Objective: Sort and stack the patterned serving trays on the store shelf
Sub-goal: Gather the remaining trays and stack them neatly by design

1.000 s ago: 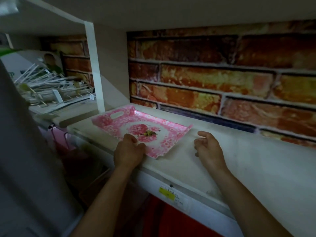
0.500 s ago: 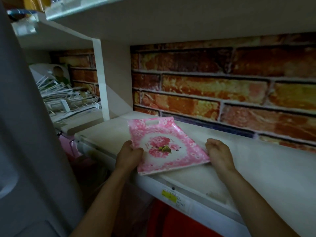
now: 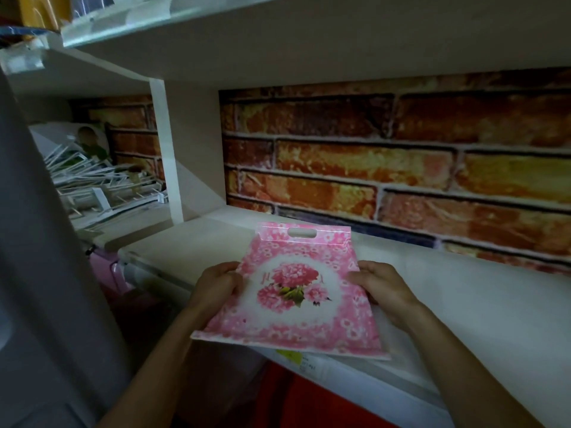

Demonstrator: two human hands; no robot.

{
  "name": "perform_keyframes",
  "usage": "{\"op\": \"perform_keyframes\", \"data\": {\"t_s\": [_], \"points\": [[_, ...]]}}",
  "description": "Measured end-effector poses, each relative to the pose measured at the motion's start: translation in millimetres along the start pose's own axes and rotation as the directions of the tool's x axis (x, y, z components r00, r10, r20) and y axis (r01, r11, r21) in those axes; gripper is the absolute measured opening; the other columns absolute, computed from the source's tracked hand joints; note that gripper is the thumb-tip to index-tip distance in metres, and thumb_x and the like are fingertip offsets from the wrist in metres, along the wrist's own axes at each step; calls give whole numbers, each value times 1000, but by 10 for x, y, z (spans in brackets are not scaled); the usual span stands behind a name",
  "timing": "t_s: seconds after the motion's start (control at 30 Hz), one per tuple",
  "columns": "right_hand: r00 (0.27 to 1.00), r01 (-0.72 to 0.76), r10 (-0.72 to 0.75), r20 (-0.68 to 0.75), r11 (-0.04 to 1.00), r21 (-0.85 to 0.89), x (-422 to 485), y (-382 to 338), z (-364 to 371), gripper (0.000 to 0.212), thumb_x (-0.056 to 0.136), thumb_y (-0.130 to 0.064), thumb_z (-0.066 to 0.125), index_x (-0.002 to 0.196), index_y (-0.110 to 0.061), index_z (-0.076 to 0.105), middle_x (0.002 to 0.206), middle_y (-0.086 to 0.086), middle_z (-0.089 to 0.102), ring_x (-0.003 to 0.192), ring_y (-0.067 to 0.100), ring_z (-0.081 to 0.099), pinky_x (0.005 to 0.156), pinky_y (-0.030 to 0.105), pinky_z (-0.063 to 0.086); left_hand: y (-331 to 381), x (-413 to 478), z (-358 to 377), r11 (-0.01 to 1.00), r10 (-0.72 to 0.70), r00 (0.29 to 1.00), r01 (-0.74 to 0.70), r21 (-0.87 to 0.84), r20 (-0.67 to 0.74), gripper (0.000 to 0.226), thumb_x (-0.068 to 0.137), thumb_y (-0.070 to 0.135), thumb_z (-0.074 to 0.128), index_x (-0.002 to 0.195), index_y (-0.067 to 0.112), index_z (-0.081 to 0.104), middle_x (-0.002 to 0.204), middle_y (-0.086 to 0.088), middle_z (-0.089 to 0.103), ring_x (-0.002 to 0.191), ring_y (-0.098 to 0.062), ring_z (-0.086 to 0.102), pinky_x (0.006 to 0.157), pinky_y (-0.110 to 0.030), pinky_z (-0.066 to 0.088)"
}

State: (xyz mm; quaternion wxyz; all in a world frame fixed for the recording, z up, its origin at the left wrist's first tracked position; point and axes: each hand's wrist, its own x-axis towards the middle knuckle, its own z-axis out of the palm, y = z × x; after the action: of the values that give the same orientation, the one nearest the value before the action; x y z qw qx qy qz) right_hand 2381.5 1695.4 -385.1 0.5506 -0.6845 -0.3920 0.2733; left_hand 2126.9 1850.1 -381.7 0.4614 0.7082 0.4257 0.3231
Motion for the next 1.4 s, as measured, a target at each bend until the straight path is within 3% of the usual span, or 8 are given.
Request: {"op": "perform_keyframes", "data": {"t_s": [0.2,0.37,0.57,0.7,0.9,1.1,1.27,1.4], "points": [[996,59,-58,-66,998,17,-100,-15,24,19,89,-6,60,102,-14,71,95,3,77,85,25,74,85,45,57,-46,47,97,996,8,1000,-10,-93,-20,12,91,22,61,84,22,70,87,2,70,75,-15,64,64,-24,48],[991,82,-84,-103,996,-21,-131,-3,65,18,88,-9,58,99,-16,71,94,0,77,83,22,74,84,44,58,-166,101,76,995,39,999,-41,-92,-21,18,92,30,59,98,23,74,91,2,74,82,-19,70,71,-28,53],[985,109,-106,-136,994,10,-174,-3,62,19,88,-5,59,98,-16,71,92,1,77,81,21,74,78,39,58,-239,154,117,994,30,996,-39,-107,-85,16,89,16,61,81,17,75,82,-1,74,78,-23,69,75,-34,56],[985,114,-109,-131,993,37,-259,-24,66,23,86,-1,59,99,-14,72,96,4,77,83,22,74,78,38,58,-210,145,146,993,-3,992,-11,-114,-123,28,89,16,57,61,16,59,73,-6,60,65,-19,54,58,-27,40],[989,87,-85,-118,996,13,-414,-10,51,22,84,-6,60,101,-14,71,95,4,76,86,26,74,86,49,57,-227,75,145,960,-47,992,11,-280,-119,13,85,11,65,76,16,73,84,-4,69,79,-22,63,65,-25,46],[975,98,-84,-206,994,58,-475,-34,52,15,94,-20,58,82,-13,63,75,2,74,71,20,72,73,36,55,-227,-15,210,940,-40,992,-3,-341,-119,11,83,12,67,90,16,75,87,-4,74,77,-21,68,63,-25,50],[972,91,-82,-220,995,35,-363,78,85,14,92,-26,62,89,-12,58,80,3,72,78,24,72,77,41,56,-314,37,215,953,47,996,-66,-296,-71,11,92,9,59,97,13,68,73,9,68,61,-1,61,56,-18,47],[971,80,-74,-229,997,20,-356,64,85,19,91,-28,63,93,-10,57,76,1,72,70,19,72,68,36,55,-382,64,239,966,64,986,-100,-239,-155,13,88,14,62,82,20,72,68,12,72,59,-1,63,54,-19,48]]}}
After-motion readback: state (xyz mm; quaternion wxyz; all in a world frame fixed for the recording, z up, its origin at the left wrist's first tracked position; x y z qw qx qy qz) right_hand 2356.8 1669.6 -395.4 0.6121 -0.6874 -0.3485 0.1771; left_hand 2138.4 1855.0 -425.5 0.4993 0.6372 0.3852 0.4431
